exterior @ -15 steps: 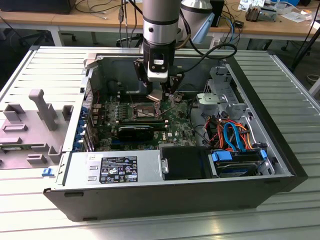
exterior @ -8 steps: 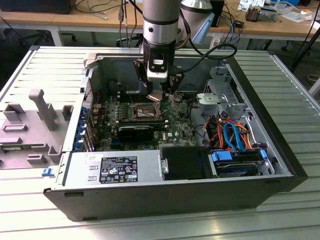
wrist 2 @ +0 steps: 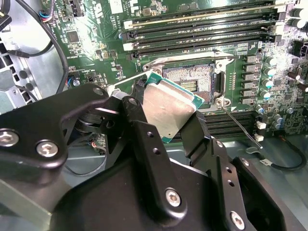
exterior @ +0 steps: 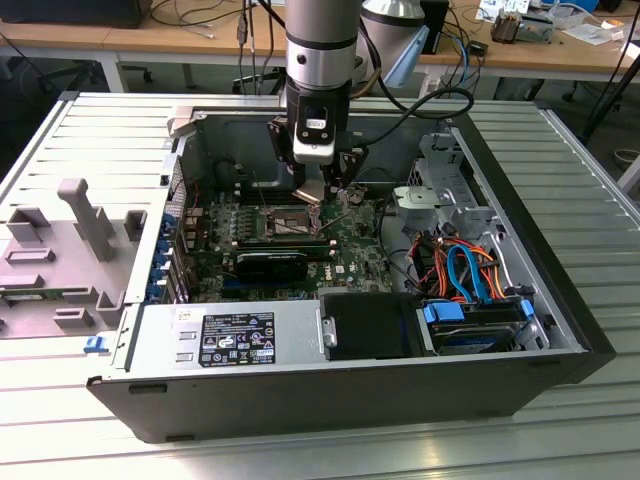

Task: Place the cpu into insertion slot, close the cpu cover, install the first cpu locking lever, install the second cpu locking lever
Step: 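Place the cpu into insertion slot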

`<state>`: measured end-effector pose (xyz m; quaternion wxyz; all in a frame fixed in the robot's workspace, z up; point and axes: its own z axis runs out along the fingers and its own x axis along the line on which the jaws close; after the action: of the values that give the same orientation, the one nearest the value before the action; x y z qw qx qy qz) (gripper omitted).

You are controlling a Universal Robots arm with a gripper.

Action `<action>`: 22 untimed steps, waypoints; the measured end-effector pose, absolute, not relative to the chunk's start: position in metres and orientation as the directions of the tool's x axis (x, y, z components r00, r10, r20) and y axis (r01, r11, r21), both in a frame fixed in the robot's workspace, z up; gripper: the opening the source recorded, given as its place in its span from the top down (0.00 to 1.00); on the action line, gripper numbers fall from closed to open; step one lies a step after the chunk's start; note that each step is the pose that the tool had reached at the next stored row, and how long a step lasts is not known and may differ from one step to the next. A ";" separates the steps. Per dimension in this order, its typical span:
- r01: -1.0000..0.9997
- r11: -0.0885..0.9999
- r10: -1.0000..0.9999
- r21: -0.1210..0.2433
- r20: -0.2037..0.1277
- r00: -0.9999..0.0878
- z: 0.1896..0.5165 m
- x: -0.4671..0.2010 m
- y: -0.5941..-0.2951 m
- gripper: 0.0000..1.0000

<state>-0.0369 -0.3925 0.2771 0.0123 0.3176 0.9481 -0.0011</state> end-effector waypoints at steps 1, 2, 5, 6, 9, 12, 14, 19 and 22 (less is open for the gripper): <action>0.603 0.798 0.602 0.005 -0.024 -0.798 0.277 -0.037 -0.392 0.46; 0.603 0.798 0.603 0.005 -0.025 -0.798 0.277 -0.037 -0.392 0.46; 0.604 0.797 0.603 0.005 -0.025 -0.797 0.277 -0.037 -0.392 0.46; 0.604 0.797 0.604 0.005 -0.025 -0.797 0.277 -0.037 -0.392 0.46; 0.604 0.797 0.604 0.005 -0.025 -0.796 0.277 -0.037 -0.392 0.46; 0.605 0.796 0.605 0.005 -0.025 -0.796 0.277 -0.037 -0.392 0.46; 0.606 0.796 0.606 0.005 -0.025 -0.795 0.277 -0.037 -0.392 0.46; 0.610 0.792 0.610 0.005 -0.025 -0.792 0.277 -0.037 -0.393 0.46; 0.612 0.791 0.612 0.005 -0.025 -0.791 0.277 -0.037 -0.393 0.46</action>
<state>-0.0369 -0.3926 0.2771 0.0124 0.3232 0.9462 -0.0017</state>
